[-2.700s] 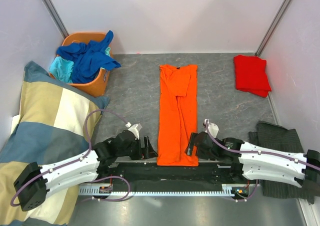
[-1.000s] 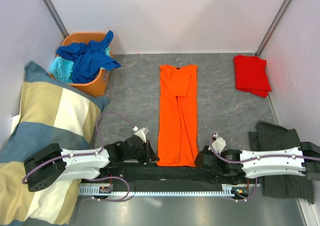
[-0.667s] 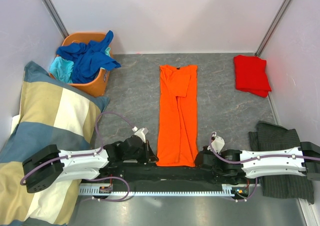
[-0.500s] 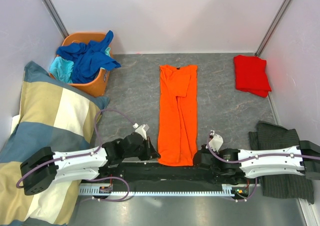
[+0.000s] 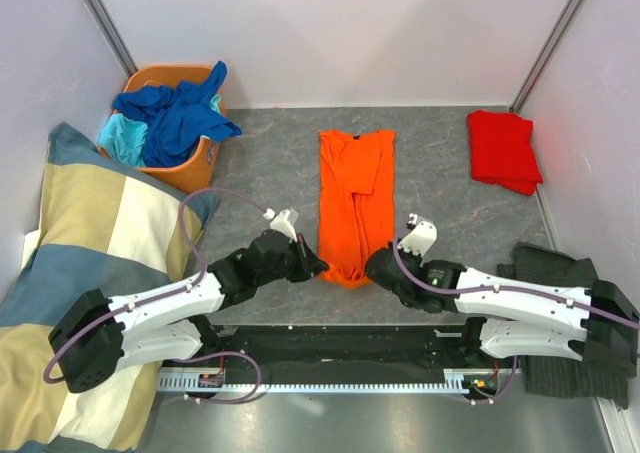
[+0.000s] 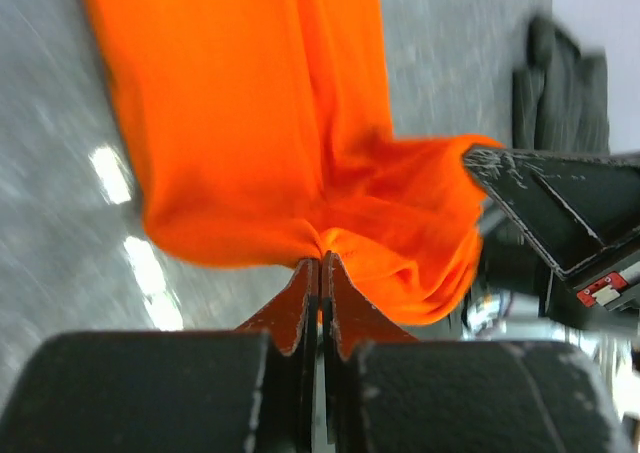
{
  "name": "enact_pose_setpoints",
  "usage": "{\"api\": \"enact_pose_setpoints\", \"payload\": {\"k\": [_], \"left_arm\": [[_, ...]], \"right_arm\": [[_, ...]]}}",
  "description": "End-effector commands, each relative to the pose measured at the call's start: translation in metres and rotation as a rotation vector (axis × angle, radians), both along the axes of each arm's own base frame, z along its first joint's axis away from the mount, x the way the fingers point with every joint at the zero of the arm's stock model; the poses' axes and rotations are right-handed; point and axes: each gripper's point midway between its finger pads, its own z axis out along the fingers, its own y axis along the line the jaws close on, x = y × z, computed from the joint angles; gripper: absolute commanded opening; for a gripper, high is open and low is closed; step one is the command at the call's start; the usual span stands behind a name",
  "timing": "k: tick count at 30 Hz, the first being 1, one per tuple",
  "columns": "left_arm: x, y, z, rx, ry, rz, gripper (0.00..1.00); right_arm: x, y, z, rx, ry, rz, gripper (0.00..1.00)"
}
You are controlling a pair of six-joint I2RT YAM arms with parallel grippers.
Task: Fold and stack the t-shirts
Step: Fold the folded rectangular tshirt in 1/3 of the way
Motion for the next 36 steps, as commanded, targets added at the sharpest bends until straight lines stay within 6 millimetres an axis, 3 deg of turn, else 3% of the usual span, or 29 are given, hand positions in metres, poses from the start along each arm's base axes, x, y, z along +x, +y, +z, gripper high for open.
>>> {"api": "enact_pose_setpoints", "payload": {"k": [1, 5, 12, 13, 14, 20, 30, 32, 33, 35, 36], "left_arm": [[0.054, -0.001, 0.031, -0.031, -0.141, 0.06, 0.02], [0.084, -0.006, 0.032, -0.04, -0.152, 0.042, 0.02], [0.131, -0.011, 0.011, -0.02, -0.14, 0.033, 0.02], [0.138, -0.014, 0.015, -0.025, -0.151, 0.033, 0.02], [0.142, -0.015, 0.006, -0.011, -0.141, 0.028, 0.02], [0.167, -0.015, 0.005, -0.019, -0.142, 0.046, 0.02], [0.199, -0.016, 0.013, -0.029, -0.156, 0.056, 0.02], [0.204, -0.015, 0.006, -0.026, -0.141, 0.059, 0.02], [0.206, -0.016, 0.006, -0.026, -0.141, 0.057, 0.02], [0.211, -0.012, -0.003, -0.021, -0.12, 0.066, 0.1], [0.215, -0.009, -0.005, -0.016, -0.112, 0.075, 0.3]], "right_arm": [[0.039, -0.015, 0.023, -0.101, -0.101, -0.02, 0.0], [0.07, -0.032, 0.019, -0.145, -0.096, -0.066, 0.0], [0.118, -0.029, 0.007, -0.12, -0.085, -0.052, 0.0], [0.123, -0.029, 0.006, -0.129, -0.082, -0.052, 0.0], [0.131, -0.03, 0.003, -0.139, -0.074, -0.056, 0.0], [0.166, -0.025, -0.003, -0.158, -0.08, -0.033, 0.0], [0.199, -0.024, -0.009, -0.155, -0.063, -0.024, 0.0], [0.206, -0.026, -0.015, -0.155, -0.05, -0.024, 0.0], [0.207, -0.025, -0.017, -0.154, -0.045, -0.017, 0.08], [0.213, -0.028, -0.021, -0.156, -0.033, -0.014, 0.34], [0.215, -0.03, -0.019, -0.16, -0.039, -0.019, 0.59]]}}
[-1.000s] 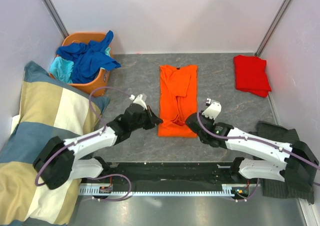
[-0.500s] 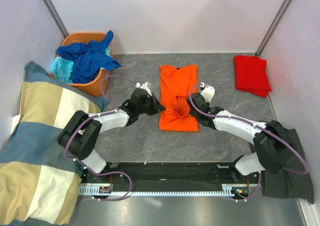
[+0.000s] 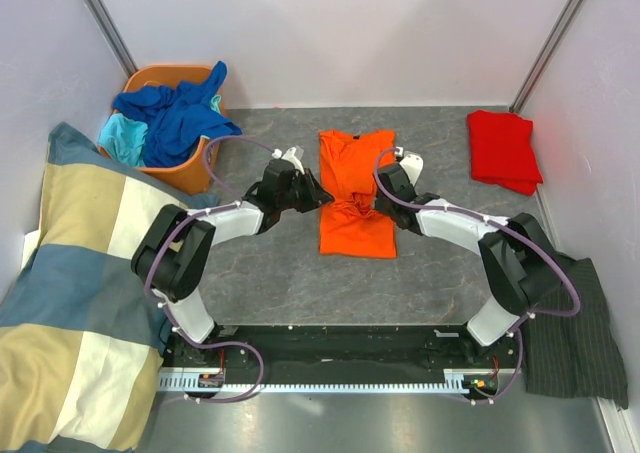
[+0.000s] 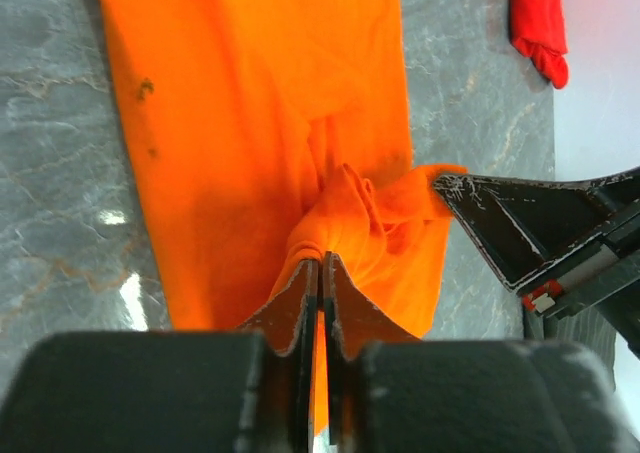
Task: Fold and stack the t-shirts
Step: Fold the folded rectangular tshirt in 1/3 of the way
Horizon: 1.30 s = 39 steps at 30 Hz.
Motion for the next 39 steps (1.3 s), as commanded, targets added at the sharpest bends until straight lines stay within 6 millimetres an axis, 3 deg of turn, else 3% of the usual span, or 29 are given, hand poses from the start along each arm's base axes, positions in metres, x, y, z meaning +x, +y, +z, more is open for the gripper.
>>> {"api": "enact_pose_setpoints", "payload": {"k": [1, 2, 3, 7, 8, 9, 12, 13, 14, 15, 16, 17, 18, 19, 20, 21, 24, 26, 34, 37, 39], "left_arm": [[0.026, 0.008, 0.006, 0.003, -0.049, 0.012, 0.46], [0.035, 0.022, 0.006, 0.007, -0.048, 0.052, 0.66], [0.043, 0.03, 0.012, 0.007, -0.06, 0.078, 0.99], [0.068, 0.071, 0.039, 0.062, -0.115, 0.182, 1.0], [0.068, 0.075, 0.054, 0.06, -0.146, 0.189, 1.0], [0.066, 0.078, 0.056, 0.074, -0.156, 0.187, 1.0], [0.043, 0.075, 0.054, 0.063, -0.137, 0.163, 1.0], [0.031, 0.068, 0.052, 0.055, -0.13, 0.138, 1.0], [0.014, 0.067, 0.034, 0.063, -0.099, 0.124, 1.0], [0.003, 0.064, 0.037, 0.051, -0.107, 0.113, 1.0], [-0.011, 0.054, 0.032, 0.054, -0.101, 0.084, 1.0], [-0.029, 0.055, 0.012, 0.076, -0.064, 0.071, 1.0], [-0.039, 0.053, 0.011, 0.072, -0.063, 0.065, 1.0], [-0.053, 0.045, 0.003, 0.078, -0.051, 0.041, 1.0], [-0.07, 0.048, -0.015, 0.094, -0.015, 0.031, 1.0], [-0.076, 0.047, -0.015, 0.078, -0.019, 0.035, 1.0], [-0.102, 0.045, -0.039, 0.082, 0.029, 0.022, 1.0], [-0.112, 0.046, -0.051, 0.087, 0.055, 0.017, 1.0], [-0.106, 0.039, -0.054, 0.079, 0.046, 0.017, 1.0], [-0.103, 0.034, -0.055, 0.075, 0.045, 0.003, 1.0], [-0.104, 0.032, -0.057, 0.074, 0.049, -0.009, 0.92]], "right_arm": [[0.025, -0.006, 0.018, 0.013, -0.056, -0.008, 0.69], [0.028, -0.013, 0.023, 0.013, -0.067, -0.019, 0.76], [0.031, -0.019, 0.033, 0.013, -0.086, -0.022, 0.85], [0.036, -0.053, 0.057, -0.012, -0.107, -0.07, 0.93], [0.034, -0.056, 0.058, -0.018, -0.104, -0.069, 0.94], [0.03, -0.057, 0.064, -0.015, -0.112, -0.063, 0.94], [0.008, -0.05, 0.056, 0.031, -0.064, -0.005, 0.95], [-0.006, -0.05, 0.041, 0.052, -0.024, 0.004, 0.95], [-0.014, -0.047, 0.036, 0.07, -0.008, 0.017, 0.95], [-0.023, -0.045, 0.037, 0.093, -0.005, 0.031, 0.95], [-0.04, -0.044, 0.019, 0.105, 0.043, 0.041, 0.95], [-0.049, -0.043, 0.016, 0.11, 0.05, 0.047, 0.95], [-0.056, -0.043, 0.019, 0.116, 0.039, 0.053, 0.95], [-0.072, -0.042, 0.007, 0.097, 0.071, 0.069, 0.95], [-0.08, -0.04, 0.005, 0.098, 0.078, 0.076, 0.95], [-0.086, -0.039, 0.007, 0.104, 0.07, 0.086, 0.95], [-0.111, -0.041, -0.015, 0.113, 0.12, 0.094, 0.94], [-0.115, -0.042, -0.02, 0.122, 0.125, 0.088, 0.94], [-0.116, -0.037, -0.034, 0.135, 0.138, 0.111, 0.8], [-0.113, -0.032, -0.039, 0.146, 0.148, 0.123, 0.79], [-0.111, -0.028, -0.041, 0.156, 0.156, 0.13, 0.79]]}}
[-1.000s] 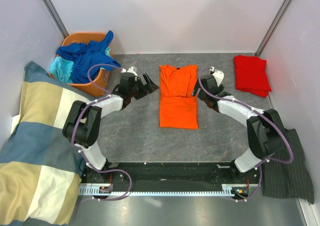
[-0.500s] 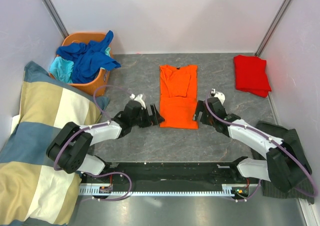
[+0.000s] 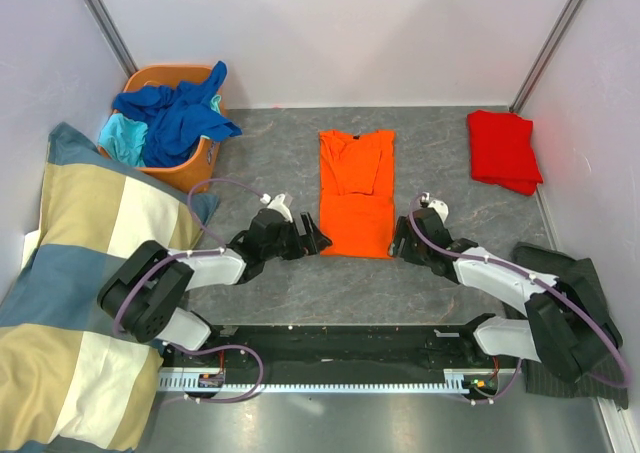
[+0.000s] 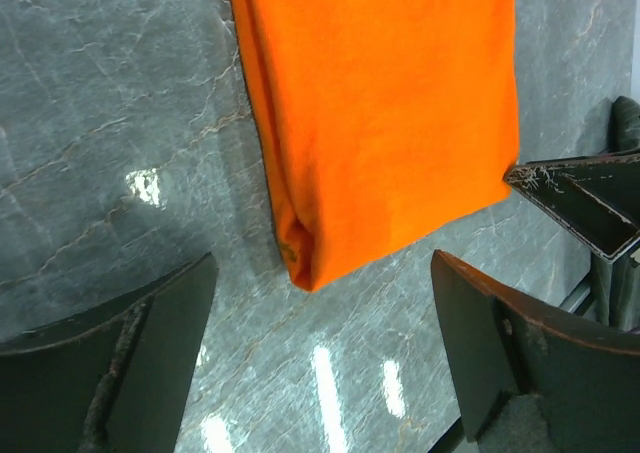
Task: Fold and stack the t-shirts
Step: Fold the folded rectangular tshirt in 1/3 of the way, then grab one side of the 2/3 rectangular tshirt with both arms
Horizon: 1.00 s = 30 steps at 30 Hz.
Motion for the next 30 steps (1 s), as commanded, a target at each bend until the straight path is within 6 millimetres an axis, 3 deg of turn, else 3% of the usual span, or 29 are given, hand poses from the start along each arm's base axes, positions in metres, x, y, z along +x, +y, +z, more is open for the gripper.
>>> {"api": "enact_pose_setpoints", "payload": {"k": [1, 3, 4, 7, 10, 13, 18, 24, 30], "left_arm": [[0.004, -0.003, -0.005, 0.006, 0.012, 0.009, 0.85], [0.002, -0.004, -0.005, 0.002, 0.016, 0.0, 0.73], [0.001, -0.003, -0.006, 0.004, 0.016, -0.001, 0.59], [-0.002, 0.001, -0.011, 0.013, 0.025, 0.009, 0.37], [-0.006, 0.006, -0.021, 0.025, 0.047, 0.024, 0.24], [-0.006, 0.003, -0.023, 0.012, 0.054, 0.025, 0.17], [-0.004, -0.004, -0.021, -0.015, 0.058, 0.011, 0.15], [-0.003, -0.009, -0.021, -0.019, 0.062, -0.012, 0.32], [-0.006, -0.006, -0.029, 0.002, 0.079, -0.013, 0.34]], "right_arm": [[0.013, 0.014, 0.003, 0.051, -0.023, 0.009, 0.79], [0.015, 0.016, 0.005, 0.058, -0.029, 0.014, 0.79], [0.015, 0.016, 0.006, 0.06, -0.03, 0.015, 0.79], [0.015, 0.015, 0.005, 0.052, -0.03, 0.014, 0.79], [0.013, 0.016, 0.002, 0.054, -0.02, 0.022, 0.79], [0.012, 0.018, 0.002, 0.063, -0.015, 0.027, 0.78], [0.009, 0.019, 0.002, 0.071, -0.006, 0.032, 0.78], [0.005, 0.015, -0.002, 0.059, 0.006, 0.023, 0.78], [0.001, 0.013, -0.002, 0.069, 0.006, 0.017, 0.78]]}}
